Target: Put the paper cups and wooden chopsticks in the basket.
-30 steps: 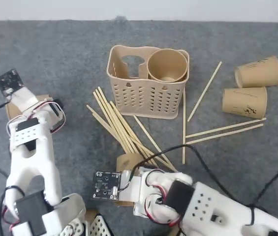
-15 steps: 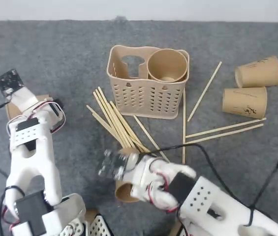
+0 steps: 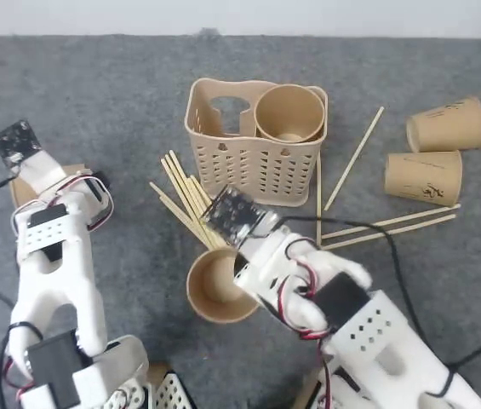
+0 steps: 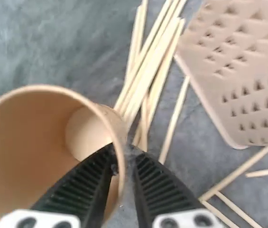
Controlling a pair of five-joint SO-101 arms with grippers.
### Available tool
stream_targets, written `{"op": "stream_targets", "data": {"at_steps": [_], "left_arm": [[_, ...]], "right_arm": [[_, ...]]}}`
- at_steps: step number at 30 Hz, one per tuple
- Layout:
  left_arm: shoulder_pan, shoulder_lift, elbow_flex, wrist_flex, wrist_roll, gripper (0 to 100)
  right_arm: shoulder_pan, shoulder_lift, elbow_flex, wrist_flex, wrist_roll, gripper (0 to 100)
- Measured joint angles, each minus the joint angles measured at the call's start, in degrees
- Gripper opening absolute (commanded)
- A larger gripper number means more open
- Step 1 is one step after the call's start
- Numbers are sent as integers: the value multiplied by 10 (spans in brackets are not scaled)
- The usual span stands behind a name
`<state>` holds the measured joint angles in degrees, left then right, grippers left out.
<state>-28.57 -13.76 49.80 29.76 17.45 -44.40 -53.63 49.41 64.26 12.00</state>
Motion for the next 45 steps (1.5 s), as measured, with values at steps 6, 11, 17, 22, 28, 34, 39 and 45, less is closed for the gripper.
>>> {"op": "stream_targets", "data": {"at_steps": [6, 11, 17, 22, 28, 34, 39, 45], "left_arm": [[0, 0, 0, 0, 0, 224], [0, 0, 0, 0, 2, 224], [0, 0, 0, 0, 2, 224], [0, 0, 0, 0, 2, 224], [0, 0, 0, 0, 2, 224], [0, 0, 0, 0, 2, 224], [0, 0, 0, 0, 2, 224], [0, 0, 0, -1, 2, 224]], "right_arm": [[52, 0, -124, 79, 0, 7], [81, 33, -266, 143, -2, 7], [112, 167, -491, 231, -23, 7], [158, 298, -695, 269, -54, 7], [246, 440, -875, 270, -97, 7], [296, 540, -922, 272, -108, 7], [316, 578, -922, 272, -108, 9], [316, 615, -922, 272, -108, 96]]}}
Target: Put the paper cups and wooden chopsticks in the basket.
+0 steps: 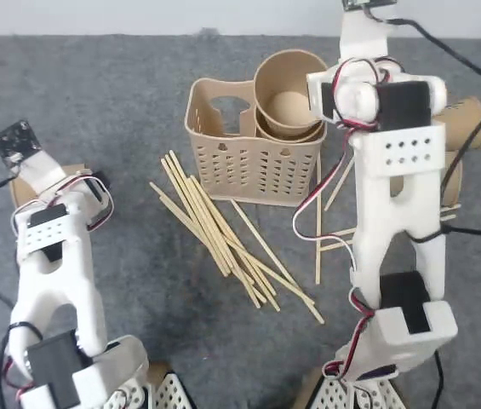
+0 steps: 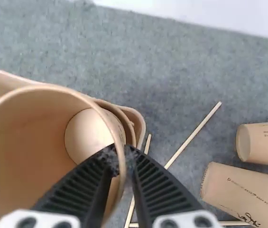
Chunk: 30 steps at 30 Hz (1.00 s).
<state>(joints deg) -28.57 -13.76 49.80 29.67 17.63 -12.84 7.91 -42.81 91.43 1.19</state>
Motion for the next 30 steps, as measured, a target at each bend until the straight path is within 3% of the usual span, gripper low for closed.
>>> {"op": "stream_targets", "data": {"at_steps": [6, 11, 16, 20, 26, 30], "left_arm": [[4, 0, 0, 0, 0, 224], [4, 0, 0, 0, 0, 224], [4, 0, 0, 0, 0, 224], [4, 0, 0, 0, 0, 224], [4, 0, 0, 0, 0, 224], [4, 0, 0, 0, 0, 224]], "right_arm": [[0, 19, -4, -1, -2, 307], [1, 16, -69, 11, -2, 314], [0, -40, -121, 86, -2, 313], [10, -106, -47, 92, -2, 254], [19, -215, 193, 92, -2, 80], [24, -265, 347, 92, -2, 38]]}}
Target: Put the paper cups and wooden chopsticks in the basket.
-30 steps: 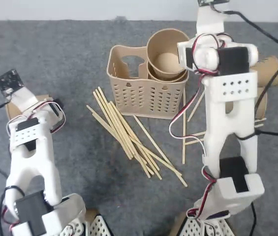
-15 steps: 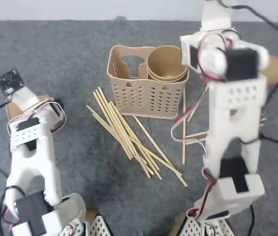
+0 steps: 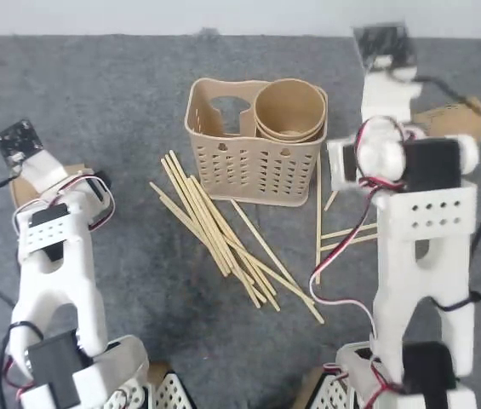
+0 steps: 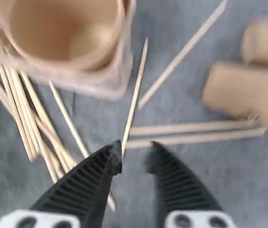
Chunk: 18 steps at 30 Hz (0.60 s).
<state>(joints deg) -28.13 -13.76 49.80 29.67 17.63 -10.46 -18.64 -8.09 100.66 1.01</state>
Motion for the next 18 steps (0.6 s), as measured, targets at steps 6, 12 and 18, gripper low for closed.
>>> {"op": "stream_targets", "data": {"at_steps": [6, 12, 18], "left_arm": [[0, 0, 0, 0, 0, 224], [0, 0, 0, 0, 0, 224], [9, 0, 0, 1, 0, 224]], "right_arm": [[25, -65, 257, -100, 0, 34], [54, -122, 485, -267, 66, 34], [55, -152, 699, -476, 76, 37]]}}
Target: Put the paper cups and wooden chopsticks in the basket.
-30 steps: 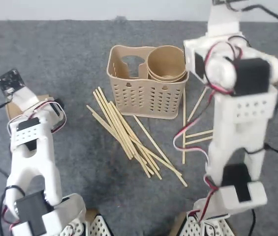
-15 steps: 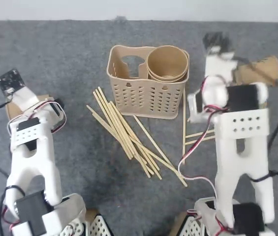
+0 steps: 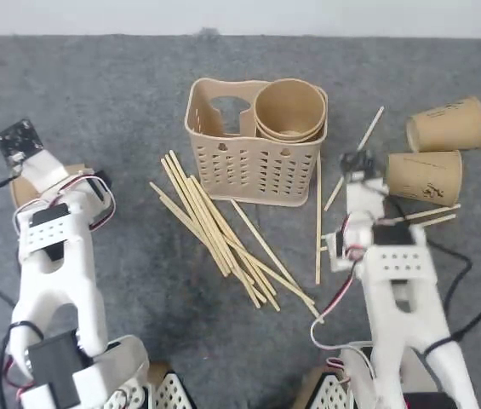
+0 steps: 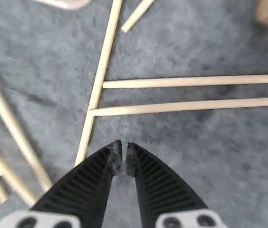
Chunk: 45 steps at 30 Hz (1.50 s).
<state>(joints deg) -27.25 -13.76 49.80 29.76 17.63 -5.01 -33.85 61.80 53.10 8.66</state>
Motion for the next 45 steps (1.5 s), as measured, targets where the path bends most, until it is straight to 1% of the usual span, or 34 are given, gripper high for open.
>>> {"op": "stream_targets", "data": {"at_steps": [2, 4, 8, 11, 14, 17, 19, 22, 25, 28, 33, 36, 38, 39, 42, 45], "left_arm": [[5, 0, 4, 0, -7, 224], [6, -7, 18, 1, -11, 224], [7, -57, 48, 4, -11, 224], [3, -120, 50, 56, -12, 224], [-30, -193, 42, 137, -11, 224], [-82, -255, 18, 204, -14, 224], [-119, -267, -2, 225, -25, 224], [-149, -257, -36, 229, -43, 224], [-169, -195, -91, 229, -45, 224], [-193, -92, -179, 258, -45, 224], [-218, 116, -367, 354, -44, 223], [-235, 224, -472, 409, -45, 160], [-247, 276, -544, 446, -42, 115], [-256, 297, -579, 462, -42, 109], [-271, 355, -668, 509, -41, 104], [-271, 397, -723, 540, -25, 104]], "right_arm": [[0, -3, 59, -73, 0, 37], [0, -7, 84, -116, 0, 37], [1, -13, 87, -126, 0, 37], [0, -14, 90, -129, 0, 37], [0, -14, 90, -131, 0, 37], [0, -14, 90, -131, 0, 37], [0, -14, 90, -131, 0, 37], [0, -14, 90, -131, 0, 37], [0, -14, 90, -131, 5, 37], [0, -14, 90, -131, 13, 35], [0, -14, 91, -131, 14, 35], [0, -14, 91, -131, 14, 35], [0, -14, 91, -131, 14, 35], [0, -14, 91, -131, 14, 35], [0, -14, 91, -131, 14, 35], [0, -14, 91, -131, 14, 35]]}}
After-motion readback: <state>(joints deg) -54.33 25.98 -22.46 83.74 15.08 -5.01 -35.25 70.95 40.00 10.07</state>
